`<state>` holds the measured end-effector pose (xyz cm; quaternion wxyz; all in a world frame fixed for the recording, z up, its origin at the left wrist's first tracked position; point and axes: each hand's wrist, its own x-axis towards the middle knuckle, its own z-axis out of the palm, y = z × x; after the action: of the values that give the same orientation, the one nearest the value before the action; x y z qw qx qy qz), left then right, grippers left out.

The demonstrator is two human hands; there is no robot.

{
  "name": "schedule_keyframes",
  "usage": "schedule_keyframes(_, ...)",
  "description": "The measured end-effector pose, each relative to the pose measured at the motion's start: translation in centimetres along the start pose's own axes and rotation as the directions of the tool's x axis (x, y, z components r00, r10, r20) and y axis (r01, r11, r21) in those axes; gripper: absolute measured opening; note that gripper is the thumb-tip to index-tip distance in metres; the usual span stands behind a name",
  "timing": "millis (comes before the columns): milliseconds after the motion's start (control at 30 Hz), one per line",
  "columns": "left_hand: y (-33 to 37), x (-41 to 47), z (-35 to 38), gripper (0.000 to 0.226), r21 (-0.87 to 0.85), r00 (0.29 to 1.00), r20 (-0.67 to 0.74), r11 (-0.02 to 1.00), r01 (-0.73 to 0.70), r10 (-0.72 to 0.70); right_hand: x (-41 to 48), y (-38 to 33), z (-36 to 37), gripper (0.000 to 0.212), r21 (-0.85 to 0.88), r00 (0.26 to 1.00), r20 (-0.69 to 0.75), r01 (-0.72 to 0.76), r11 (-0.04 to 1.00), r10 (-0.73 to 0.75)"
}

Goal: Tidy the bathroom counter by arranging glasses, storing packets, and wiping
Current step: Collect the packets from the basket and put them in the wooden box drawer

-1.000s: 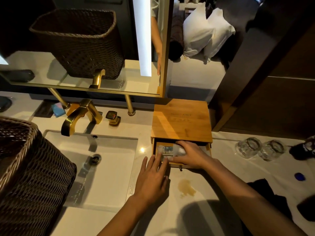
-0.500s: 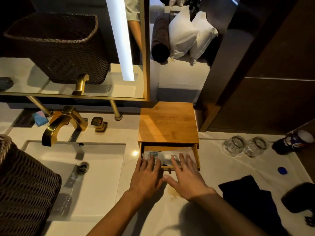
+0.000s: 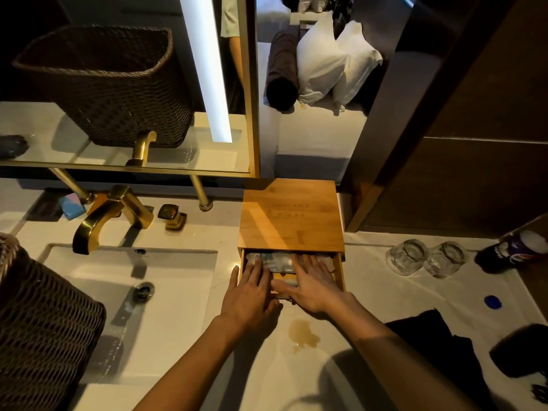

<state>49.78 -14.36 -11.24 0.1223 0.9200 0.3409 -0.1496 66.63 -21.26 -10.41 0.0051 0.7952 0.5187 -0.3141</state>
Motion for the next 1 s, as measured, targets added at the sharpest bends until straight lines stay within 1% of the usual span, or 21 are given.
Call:
schedule_keyframes(33, -0.1, 0.2, 0.0, 0.088, 0.007, 1.0, 0.013, 1.0, 0.003, -0.003, -0.5, 0.0, 0.2, 0.108, 0.002, 1.0, -0.019, 0.014, 1.0, -0.014)
schedule_keyframes(100, -0.2, 0.5, -0.1, 0.089, 0.031, 0.999, 0.052, 0.999, 0.006, -0.007, -1.7, 0.0, 0.9, 0.111, -0.031, 0.998, -0.032, 0.049, 0.998, -0.05)
schedule_keyframes(167, -0.2, 0.8, -0.3, 0.102, 0.062, 0.997, 0.079, 0.998, -0.003, -0.002, -2.7, 0.2, 1.4, 0.114, -0.056, 0.997, -0.024, 0.073, 0.996, -0.074)
schedule_keyframes(200, -0.2, 1.0, -0.4, 0.109, 0.069, 0.997, 0.08, 0.998, -0.007, 0.001, -2.7, 0.4, 1.5, 0.113, -0.051, 0.996, -0.039, 0.079, 0.996, -0.081)
schedule_keyframes(233, -0.2, 1.2, -0.5, 0.112, 0.068, 0.997, 0.072, 0.998, -0.004, -0.001, -2.4, 0.6, 1.3, 0.11, -0.034, 0.993, -0.077, 0.087, 0.996, -0.089)
schedule_keyframes(300, -0.2, 1.5, -0.4, 0.1, 0.062, 0.999, 0.049, 0.998, 0.015, -0.018, -1.2, 0.9, 0.8, 0.101, 0.004, 0.985, -0.14, 0.098, 0.995, -0.096)
schedule_keyframes(333, -0.1, 1.5, -0.4, 0.092, 0.06, 0.999, 0.042, 0.998, 0.017, -0.02, -0.6, 0.9, 0.5, 0.099, 0.017, 0.988, -0.128, 0.088, 0.996, -0.085)
schedule_keyframes(400, 0.0, 1.5, -0.6, 0.086, 0.058, 0.999, 0.039, 0.998, 0.013, -0.015, -0.1, 0.9, 0.3, 0.101, 0.034, 0.998, -0.044, 0.048, 0.998, -0.047)
schedule_keyframes(467, 0.0, 1.5, -0.8, 0.088, 0.067, 0.999, 0.041, 0.998, 0.007, -0.01, -0.6, 0.5, 0.7, 0.107, 0.038, 0.999, 0.016, 0.037, 0.999, -0.038)
schedule_keyframes(567, -0.1, 1.6, -0.8, 0.096, 0.074, 0.999, 0.048, 0.997, -0.001, -0.003, -2.2, -0.2, 1.6, 0.115, -0.006, 0.996, 0.062, 0.069, 0.998, -0.068)
schedule_keyframes(633, -0.3, 1.8, -0.7, 0.098, 0.076, 0.999, 0.038, 0.997, -0.004, 0.001, -2.7, -0.5, 1.6, 0.113, -0.014, 0.993, 0.078, 0.084, 0.996, -0.083)
schedule_keyframes(700, -0.3, 1.9, -0.7, 0.099, 0.081, 0.999, 0.049, 0.997, -0.007, 0.003, -2.5, -0.7, 0.8, 0.103, 0.09, 0.995, 0.046, 0.088, 0.992, -0.093)
schedule_keyframes(733, -0.3, 1.9, -0.7, 0.097, 0.082, 0.999, 0.052, 0.997, -0.007, 0.002, -2.1, -0.7, 0.6, 0.098, 0.135, 0.995, 0.005, 0.101, 0.986, -0.102)
schedule_keyframes(767, -0.2, 1.9, -0.7, 0.096, 0.082, 0.999, 0.052, 0.997, -0.004, 0.0, -1.7, -0.5, 0.6, 0.095, 0.141, 0.993, -0.034, 0.115, 0.983, -0.111)
schedule_keyframes(800, -0.1, 2.0, -0.8, 0.094, 0.078, 0.999, 0.052, 0.997, 0.001, -0.005, -1.2, -0.3, 0.6, 0.098, 0.107, 0.992, -0.051, 0.118, 0.987, -0.113)
schedule_keyframes(900, -0.1, 2.7, -0.9, 0.096, 0.081, 0.999, 0.052, 0.997, 0.011, -0.016, 0.0, 0.6, 1.2, 0.112, -0.016, 0.997, -0.014, 0.074, 0.997, -0.074)
schedule_keyframes(933, -0.1, 3.0, -0.9, 0.097, 0.089, 0.999, 0.051, 0.996, 0.009, -0.013, 0.1, 0.5, 1.2, 0.109, -0.011, 0.996, -0.055, 0.066, 0.998, -0.066)
schedule_keyframes(1000, -0.3, 3.6, -0.8, 0.101, 0.1, 0.999, 0.047, 0.995, 0.001, -0.006, 0.3, 0.2, 1.0, 0.091, 0.04, 0.972, -0.225, 0.074, 0.996, -0.063)
